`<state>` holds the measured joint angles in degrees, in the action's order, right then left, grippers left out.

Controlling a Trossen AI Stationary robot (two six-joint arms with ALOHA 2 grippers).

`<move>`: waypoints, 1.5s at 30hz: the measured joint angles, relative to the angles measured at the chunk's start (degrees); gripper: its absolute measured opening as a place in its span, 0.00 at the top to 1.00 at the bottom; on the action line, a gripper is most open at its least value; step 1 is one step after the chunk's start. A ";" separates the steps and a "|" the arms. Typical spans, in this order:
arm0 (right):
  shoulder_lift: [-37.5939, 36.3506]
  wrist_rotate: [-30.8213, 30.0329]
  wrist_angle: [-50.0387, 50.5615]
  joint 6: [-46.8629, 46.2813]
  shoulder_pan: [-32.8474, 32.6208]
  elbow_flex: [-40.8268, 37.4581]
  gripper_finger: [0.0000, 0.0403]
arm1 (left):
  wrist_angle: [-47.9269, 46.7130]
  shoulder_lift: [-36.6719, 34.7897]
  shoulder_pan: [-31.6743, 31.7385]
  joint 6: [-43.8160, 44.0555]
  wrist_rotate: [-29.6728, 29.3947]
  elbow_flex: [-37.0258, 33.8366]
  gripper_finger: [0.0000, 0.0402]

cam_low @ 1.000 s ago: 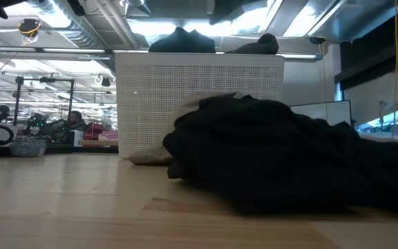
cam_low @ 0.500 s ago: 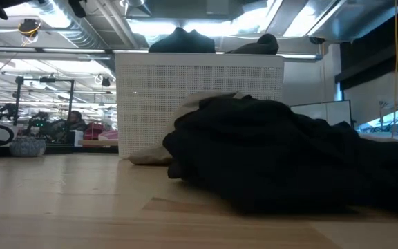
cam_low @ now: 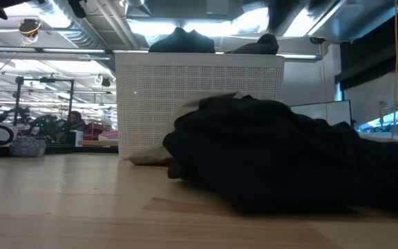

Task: Sort clothes
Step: Put the black shirt into the white bin

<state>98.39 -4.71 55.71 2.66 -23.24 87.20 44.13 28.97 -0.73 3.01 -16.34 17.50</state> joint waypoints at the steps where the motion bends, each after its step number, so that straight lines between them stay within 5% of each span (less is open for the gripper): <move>1: 0.02 -0.06 -3.78 0.50 -0.45 -4.16 0.34 | -0.02 0.00 0.00 0.00 0.00 0.00 0.58; 8: 0.23 -1.02 -31.82 0.28 1.11 -25.86 0.34 | 0.14 0.00 0.02 -0.03 0.00 0.00 0.58; 17: 0.20 6.49 -50.97 -1.27 9.30 -38.91 0.34 | 0.40 0.29 0.02 -0.37 -0.83 0.00 0.58; 25: 0.00 4.65 -51.63 -1.13 15.05 -43.07 0.42 | 0.42 0.44 0.02 -0.39 -0.83 0.00 0.58; 34: 0.11 2.21 -51.48 -0.88 14.01 -42.77 0.93 | 0.73 0.44 0.02 -0.39 -0.81 0.00 0.58; 45: -7.66 1.68 -38.38 0.46 10.07 -29.90 0.93 | 1.43 0.44 -0.02 -0.16 -0.81 0.00 0.58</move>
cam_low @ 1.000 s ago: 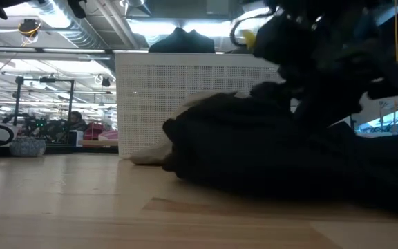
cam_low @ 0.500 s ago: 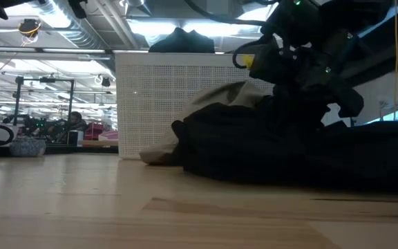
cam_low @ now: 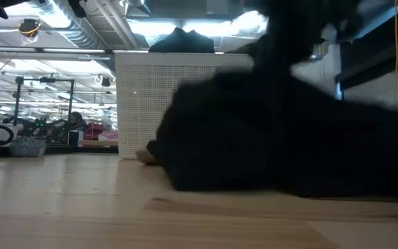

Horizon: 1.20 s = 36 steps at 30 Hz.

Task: Sort clothes
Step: Put the black shirt into the white bin

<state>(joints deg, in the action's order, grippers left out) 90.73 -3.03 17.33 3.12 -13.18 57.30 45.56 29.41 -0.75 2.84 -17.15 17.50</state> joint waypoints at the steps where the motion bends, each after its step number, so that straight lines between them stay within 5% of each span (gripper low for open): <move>1: -0.96 0.04 1.92 0.16 -0.26 1.77 0.93 | 0.00 0.00 0.00 0.06 0.00 0.00 0.58; 14: -8.41 -6.63 10.21 10.75 4.42 30.08 0.93 | 0.03 0.00 0.02 0.21 -0.02 0.00 0.58; 20: -8.30 -10.31 -0.87 20.73 11.01 43.93 0.93 | 0.04 0.07 0.04 0.21 0.00 0.00 0.58; 27: -8.44 -10.51 -11.63 30.30 21.77 50.99 0.93 | -0.57 0.07 0.04 0.45 0.00 0.00 0.58; 36: -2.81 -8.48 15.94 19.64 32.33 47.16 0.92 | -1.22 0.07 0.04 1.23 0.00 0.00 0.58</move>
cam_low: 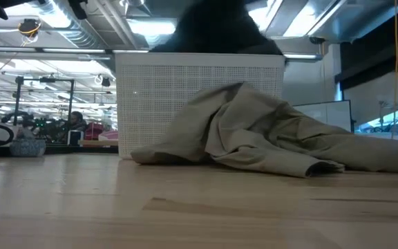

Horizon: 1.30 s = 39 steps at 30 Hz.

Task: Sort clothes
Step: Put the black shirt into the white bin, then put the brown shorts into the white bin

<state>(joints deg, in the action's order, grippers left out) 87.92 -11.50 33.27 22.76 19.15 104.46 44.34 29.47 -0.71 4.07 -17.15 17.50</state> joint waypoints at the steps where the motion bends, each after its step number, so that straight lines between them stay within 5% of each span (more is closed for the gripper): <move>1: 1.26 0.26 1.59 -0.78 0.79 -1.62 0.92 | 0.02 0.00 0.00 0.04 0.00 0.00 0.58; 8: 10.75 4.49 -2.05 -4.78 4.87 -13.20 0.92 | -0.16 0.00 0.00 -0.21 0.00 0.00 0.58; 15: 20.33 6.40 -4.13 -8.73 4.24 -15.05 0.90 | -0.35 0.00 0.00 -0.89 0.00 0.00 0.58; 21: 20.54 -3.86 -1.40 -7.17 1.97 -13.53 0.70 | -0.48 0.00 -0.02 -1.18 0.00 0.00 0.58; 24: 19.10 -13.57 4.29 -5.07 0.29 -8.80 0.58 | -0.48 0.00 -0.02 -1.16 0.00 0.00 0.58; 26: 17.34 -14.97 8.39 -2.57 -0.72 -4.74 0.52 | -0.48 0.00 -0.02 -1.16 0.00 0.00 0.58; 35: 9.41 0.70 21.91 -4.87 -6.46 11.57 0.42 | -1.62 -0.02 -0.02 -0.26 0.00 0.00 0.58; 39: 4.53 9.68 30.06 -9.09 -11.11 12.20 0.41 | -2.29 0.00 -0.02 -0.46 0.00 0.00 0.58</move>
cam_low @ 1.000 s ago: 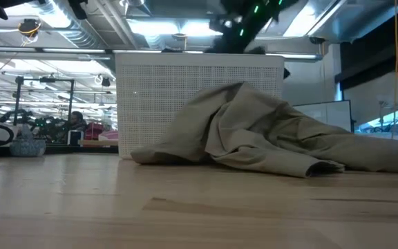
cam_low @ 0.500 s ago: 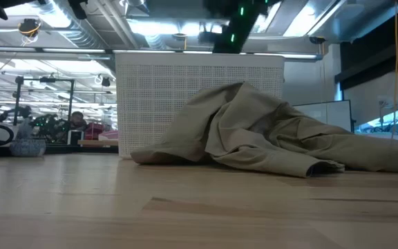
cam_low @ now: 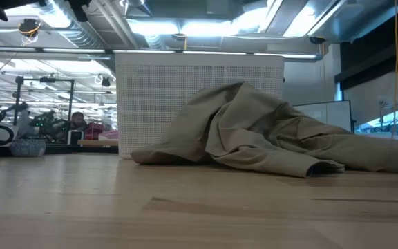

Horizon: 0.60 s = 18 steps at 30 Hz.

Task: Sort clothes
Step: Put the brown shorts into the white bin

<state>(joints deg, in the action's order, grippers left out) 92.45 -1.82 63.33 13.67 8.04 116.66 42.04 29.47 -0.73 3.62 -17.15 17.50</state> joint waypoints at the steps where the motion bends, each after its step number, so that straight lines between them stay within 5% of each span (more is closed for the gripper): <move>1: -1.08 1.21 1.92 -1.27 -1.71 -0.64 0.41 | 0.01 0.00 0.00 -0.02 0.00 0.00 0.58; 5: -4.30 2.49 8.73 -6.09 -9.57 -5.75 0.41 | 0.08 0.00 0.00 0.24 0.00 0.00 0.58; 10: -7.97 1.63 4.84 -9.31 -19.96 -20.99 0.41 | 0.24 0.00 0.00 0.73 -0.01 0.00 0.58; 18: -10.49 -10.81 -3.08 -19.05 -29.04 -45.66 0.41 | 0.17 0.00 0.00 1.46 0.00 0.00 0.58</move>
<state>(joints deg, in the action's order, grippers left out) 81.96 -12.63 60.25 -5.38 -21.00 71.00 42.22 29.47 -0.73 5.07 -17.15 17.50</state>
